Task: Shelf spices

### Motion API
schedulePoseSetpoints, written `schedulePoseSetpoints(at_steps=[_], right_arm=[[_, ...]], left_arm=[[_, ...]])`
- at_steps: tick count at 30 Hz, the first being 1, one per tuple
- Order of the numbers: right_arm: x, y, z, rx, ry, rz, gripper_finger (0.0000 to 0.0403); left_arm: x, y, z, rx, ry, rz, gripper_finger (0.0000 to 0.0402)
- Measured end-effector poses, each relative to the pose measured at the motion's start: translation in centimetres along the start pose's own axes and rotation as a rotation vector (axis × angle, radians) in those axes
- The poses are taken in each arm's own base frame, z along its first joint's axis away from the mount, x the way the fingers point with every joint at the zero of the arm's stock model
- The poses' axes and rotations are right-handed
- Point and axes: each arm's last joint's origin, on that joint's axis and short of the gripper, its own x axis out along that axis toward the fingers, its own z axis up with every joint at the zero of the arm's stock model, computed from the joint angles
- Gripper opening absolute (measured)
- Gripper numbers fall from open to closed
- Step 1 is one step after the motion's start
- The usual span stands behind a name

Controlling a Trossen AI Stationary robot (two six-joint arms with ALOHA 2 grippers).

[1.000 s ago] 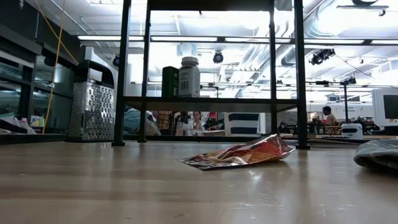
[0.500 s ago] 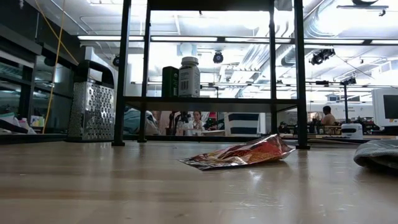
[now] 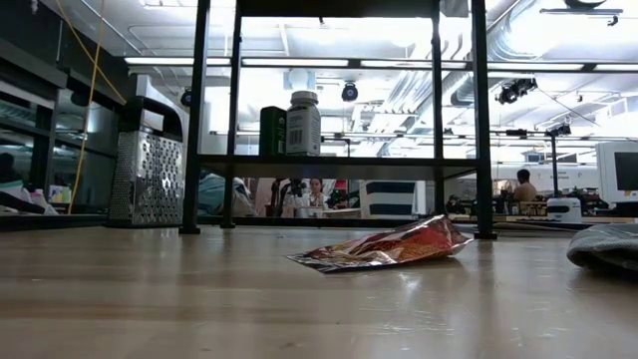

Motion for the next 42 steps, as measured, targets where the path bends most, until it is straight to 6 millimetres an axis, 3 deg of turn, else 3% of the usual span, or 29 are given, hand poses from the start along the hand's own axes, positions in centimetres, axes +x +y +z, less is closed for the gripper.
schedulePoseSetpoints(at_steps=[6, 11, 14, 17, 25, 28, 36, 42], right_arm=[[-0.2, 0.1, 0.0, -0.002, 0.001, 0.003, 0.0264], [-0.6, 0.1, -0.1, -0.016, -0.016, -0.018, 0.0264], [-1.0, 0.1, 0.0, -0.036, -0.02, -0.021, 0.0264], [-1.3, 0.1, -0.2, -0.042, -0.012, -0.036, 0.0264], [-1.4, -0.3, 0.1, -0.099, -0.068, -0.12, 0.0264], [-1.5, -0.5, 0.3, -0.106, -0.082, -0.134, 0.0264], [-1.8, -1.1, 0.9, -0.1, -0.105, -0.147, 0.0264], [-1.9, -1.3, 1.0, -0.091, -0.104, -0.14, 0.0264]], left_arm=[[0.1, -0.1, 0.1, -0.054, 0.003, 0.005, 0.0294], [-1.3, -0.4, 0.3, -0.135, 0.046, 0.033, 0.0294], [-2.8, -0.8, 0.3, -0.202, 0.092, 0.017, 0.0294], [-5.0, -0.5, 0.3, -0.38, 0.116, 0.07, 0.0294], [-10.7, 1.7, 0.9, -0.922, -0.091, 0.215, 0.0294], [-12.3, 2.2, 0.8, -0.976, -0.141, 0.193, 0.0294], [-12.4, 2.1, 0.9, -0.937, -0.172, 0.09, 0.0298], [-9.7, 1.8, -0.6, -0.867, -0.073, -0.14, 0.0338]])
